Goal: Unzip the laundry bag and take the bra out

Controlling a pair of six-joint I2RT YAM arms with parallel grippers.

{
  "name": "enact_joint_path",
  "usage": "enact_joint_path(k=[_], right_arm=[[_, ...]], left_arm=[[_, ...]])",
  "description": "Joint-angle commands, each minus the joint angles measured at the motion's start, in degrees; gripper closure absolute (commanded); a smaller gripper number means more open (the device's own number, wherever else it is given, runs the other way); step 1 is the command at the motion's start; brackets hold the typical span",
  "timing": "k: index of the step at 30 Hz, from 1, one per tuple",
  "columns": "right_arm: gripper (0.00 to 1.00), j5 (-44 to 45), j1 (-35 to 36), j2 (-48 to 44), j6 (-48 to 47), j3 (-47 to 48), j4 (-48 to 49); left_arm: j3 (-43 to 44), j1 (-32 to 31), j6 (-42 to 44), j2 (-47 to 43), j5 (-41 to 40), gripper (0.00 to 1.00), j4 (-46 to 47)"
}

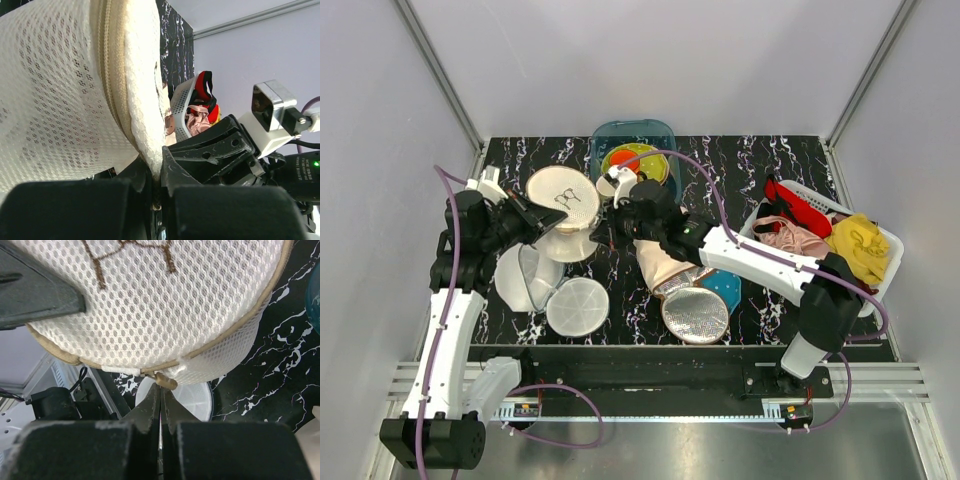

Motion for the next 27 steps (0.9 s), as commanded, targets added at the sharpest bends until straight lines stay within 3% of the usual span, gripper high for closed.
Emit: enact_joint_path(k=[1,12,13,15,17,18,22,27], right_arm=[[1.0,1.6,0.1,-1.1,-0.2,-0.8,2.4],[1.0,2.9,0.0,-2.1,0.5,-4.3,2.7],[0.77,2.5,-0.1,-2.2,0.5,-4.1,2.6],[0.49,1.7,0.0,-2.1,-0.3,-3.7,2.8],[0.28,1.4,0.0,-2.1,-0.9,-3.3,2.9],[0.24,1.8,0.0,-2.1,-1.5,-2.5,2.8],[0.24,2.4,0.0,-0.9,-2.7,0.2,1.7],[0.37,2.0,0.0,0.2,-2.3,3.0,2.4]], left_arm=[[4.4,0.3,1.5,-0.2,1.7,1.0,2.7],[5.6,0.2,3.1,0.0,1.7,1.0,1.1],[5.6,0.3,3.0,0.2,1.7,1.0,1.1],[5.5,0.2,3.0,0.3,2.1,1.0,1.1],[5.4,0.2,3.0,0.2,2.1,1.0,1.1],[5.4,0.2,3.0,0.1,2.1,1.0,1.1],[5.3,0.2,3.0,0.1,2.2,1.0,1.1],[4.9,0.2,2.9,-0.2,2.3,1.0,1.1]])
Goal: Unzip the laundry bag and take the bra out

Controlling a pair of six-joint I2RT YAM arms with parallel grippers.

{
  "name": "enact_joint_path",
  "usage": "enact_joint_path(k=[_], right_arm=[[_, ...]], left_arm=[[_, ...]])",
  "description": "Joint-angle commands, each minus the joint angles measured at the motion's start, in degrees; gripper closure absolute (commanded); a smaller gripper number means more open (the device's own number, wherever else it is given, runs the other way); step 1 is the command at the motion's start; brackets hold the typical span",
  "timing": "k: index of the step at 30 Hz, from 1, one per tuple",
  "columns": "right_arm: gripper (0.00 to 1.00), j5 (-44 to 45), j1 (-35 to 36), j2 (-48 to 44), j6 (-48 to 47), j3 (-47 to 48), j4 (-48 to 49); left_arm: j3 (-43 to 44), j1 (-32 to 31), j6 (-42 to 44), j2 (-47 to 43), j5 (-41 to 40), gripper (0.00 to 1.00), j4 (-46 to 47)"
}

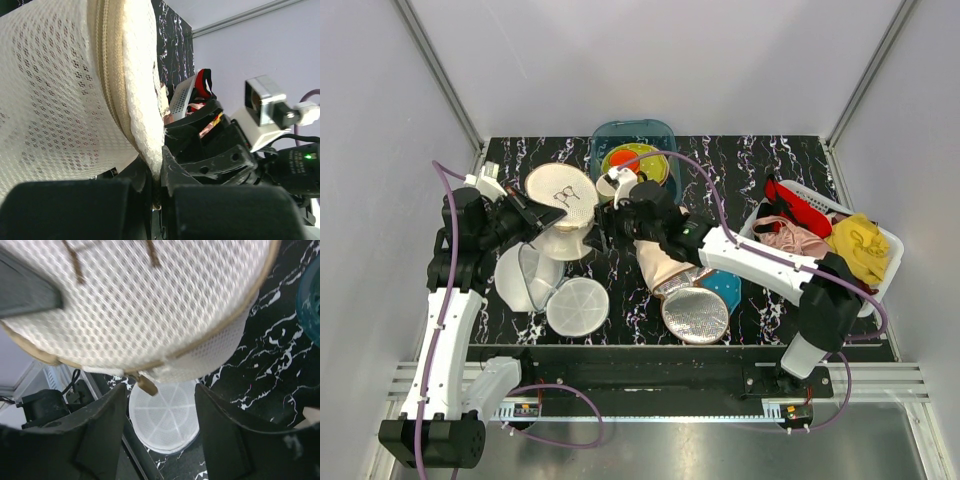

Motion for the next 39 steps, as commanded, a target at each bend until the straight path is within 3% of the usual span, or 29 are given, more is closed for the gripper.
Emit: enact_joint_path(k=[1,8,13,19,22,24,30,39], right_arm=[[0.4,1.1,0.1,0.3,-1.1,4.7,2.2],[0.6,-0.7,0.1,2.0,-1.0,7.2,2.4],[0.56,-0.2,0.1,1.7,-0.9,6.1,2.3],[0.62,0.1,0.0,1.7,-1.0,5.7,2.2],[0.81,0.2,0.1,1.7,-0.7,5.5,2.3],[0.99,0.6,0.1,1.9,-0.5,5.4,2.3],[1.0,1.4,0.0,1.0,-1.1,4.0,2.1],[1.0,3.4,-2.7,-3.7,-1.1,-5.6,1.5]], left_arm=[[2.3,0.3,0.5,-0.7,1.9,1.0,2.5],[2.4,0.2,0.6,-0.7,1.9,1.0,2.5],[2.1,0.2,0.7,-0.5,1.7,1.0,2.5],[1.7,0.2,0.5,-0.5,2.0,1.0,2.8],[1.8,0.2,0.5,-0.7,1.7,1.0,2.8],[1.7,0.2,0.5,-0.8,1.9,1.0,2.8],[2.0,0.2,0.5,-0.6,1.8,1.0,2.9],[4.0,0.2,2.6,-0.2,1.1,1.0,1.0]])
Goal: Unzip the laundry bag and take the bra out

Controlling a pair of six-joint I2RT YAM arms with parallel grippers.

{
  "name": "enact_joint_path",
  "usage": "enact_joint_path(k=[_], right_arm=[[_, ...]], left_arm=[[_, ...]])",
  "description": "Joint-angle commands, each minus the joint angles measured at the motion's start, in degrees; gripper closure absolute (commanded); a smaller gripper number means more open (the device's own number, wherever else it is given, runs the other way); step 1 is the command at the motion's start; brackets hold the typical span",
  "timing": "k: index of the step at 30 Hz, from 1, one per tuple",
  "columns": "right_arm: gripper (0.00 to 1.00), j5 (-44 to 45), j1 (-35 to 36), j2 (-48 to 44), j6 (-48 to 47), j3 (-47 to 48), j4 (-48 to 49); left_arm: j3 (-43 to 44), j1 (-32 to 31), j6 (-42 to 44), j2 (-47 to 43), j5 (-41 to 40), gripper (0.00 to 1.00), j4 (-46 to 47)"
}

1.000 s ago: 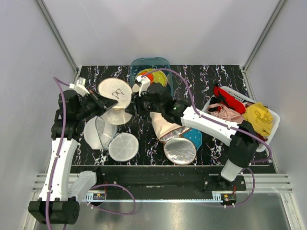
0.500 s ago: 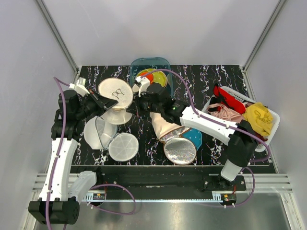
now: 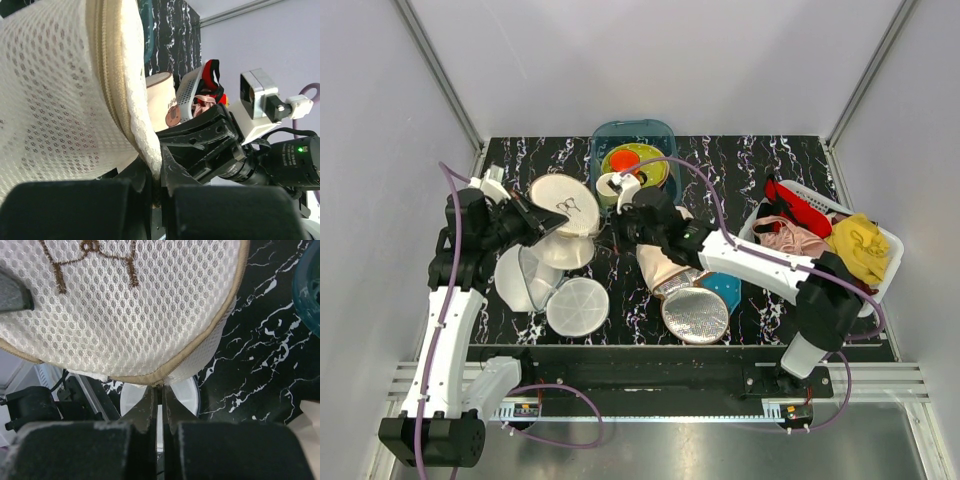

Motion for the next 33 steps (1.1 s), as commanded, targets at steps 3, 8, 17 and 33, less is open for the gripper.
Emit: enact_joint_path(k=[3,8,17,33], right_arm=[[1.0,3.9,-3.3,-6.3,-1.1,-6.2,-2.4],[1.0,2.4,-3.8,-8.5,-0.6,-6.5,-4.2],[1.0,-3.3,-2.5,-8.2,2.9,-6.0,-4.1],[1.0,-6.1,-1.2,-1.7,6.2,-3.4,-4.5]], left_arm=[[4.2,0.3,2.1,-0.2,0.4,1.0,2.5],[2.7,0.3,2.5,0.8,-0.2,1.0,3.0],[-7.8,0.3,-1.3,4.7,1.5,1.0,9.6],[-7.5,0.3,0.0,5.0,3.2,0.3,4.5]])
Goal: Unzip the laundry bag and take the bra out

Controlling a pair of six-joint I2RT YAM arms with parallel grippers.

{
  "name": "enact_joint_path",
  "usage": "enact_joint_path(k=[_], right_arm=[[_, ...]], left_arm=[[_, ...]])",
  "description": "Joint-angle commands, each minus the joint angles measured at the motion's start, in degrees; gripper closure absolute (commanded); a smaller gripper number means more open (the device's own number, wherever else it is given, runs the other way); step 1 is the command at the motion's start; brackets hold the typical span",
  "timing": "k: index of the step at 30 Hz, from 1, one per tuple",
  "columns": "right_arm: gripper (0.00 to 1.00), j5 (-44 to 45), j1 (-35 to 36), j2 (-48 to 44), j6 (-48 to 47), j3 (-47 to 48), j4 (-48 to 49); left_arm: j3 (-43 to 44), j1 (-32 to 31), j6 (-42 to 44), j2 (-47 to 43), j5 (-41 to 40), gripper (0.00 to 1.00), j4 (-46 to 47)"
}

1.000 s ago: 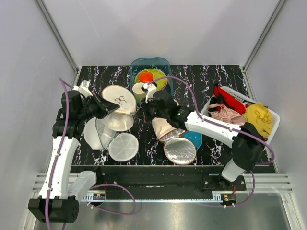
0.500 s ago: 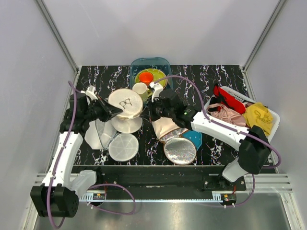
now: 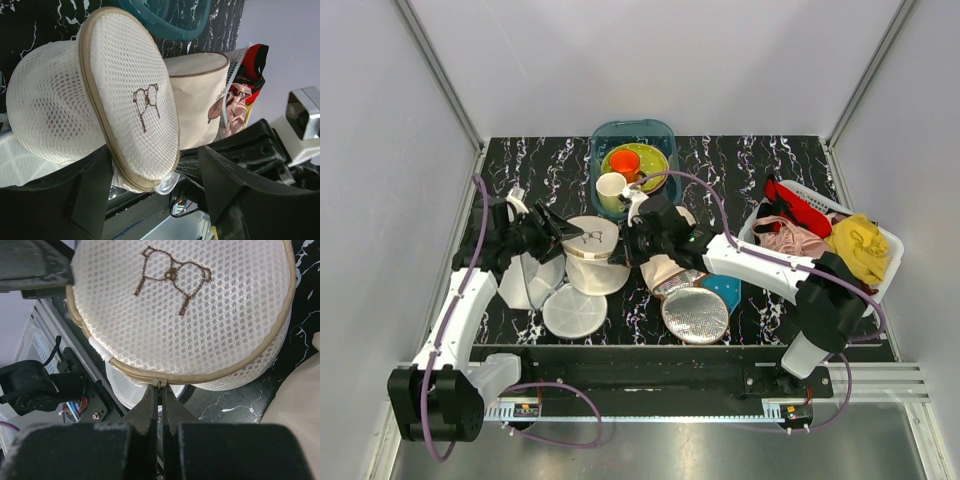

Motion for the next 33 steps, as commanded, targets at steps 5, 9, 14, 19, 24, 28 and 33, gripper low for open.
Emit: enact_joint_path(k=[5,9,14,19,24,28,33], right_arm=[[1.0,-1.5,0.5,1.1,2.2,3.0,2.1],[1.0,-1.4,0.4,1.6,2.2,3.6,2.1],[1.0,-1.3,0.4,2.2,1.9,4.2,1.5],[1.0,-1.0,0.4,2.0,2.1,4.0,1.4],[1.0,-0.8,0.4,1.9,1.9,4.3,1.3],[1.0,-0.4,0.5,1.7,1.7,4.4,1.1],[1.0,0.8,0.4,0.5,1.1,3.8,0.6]], left_arm=[[0.2,-1.3,-4.8,-8.8,1.4,0.15,2.0],[-2.6,-2.5,-5.7,-10.4,0.8,0.09,2.2],[-5.1,-3.7,-6.8,-10.3,-0.2,0.08,2.3],[-6.0,-4.7,-8.1,-10.9,-3.1,0.08,2.2],[-4.2,-5.4,-7.1,-9.9,-3.0,0.11,2.0],[-3.0,-6.9,-6.7,-8.0,-3.0,0.19,1.8],[-0.7,-7.9,-6.1,-7.5,-4.3,0.9,2.3]])
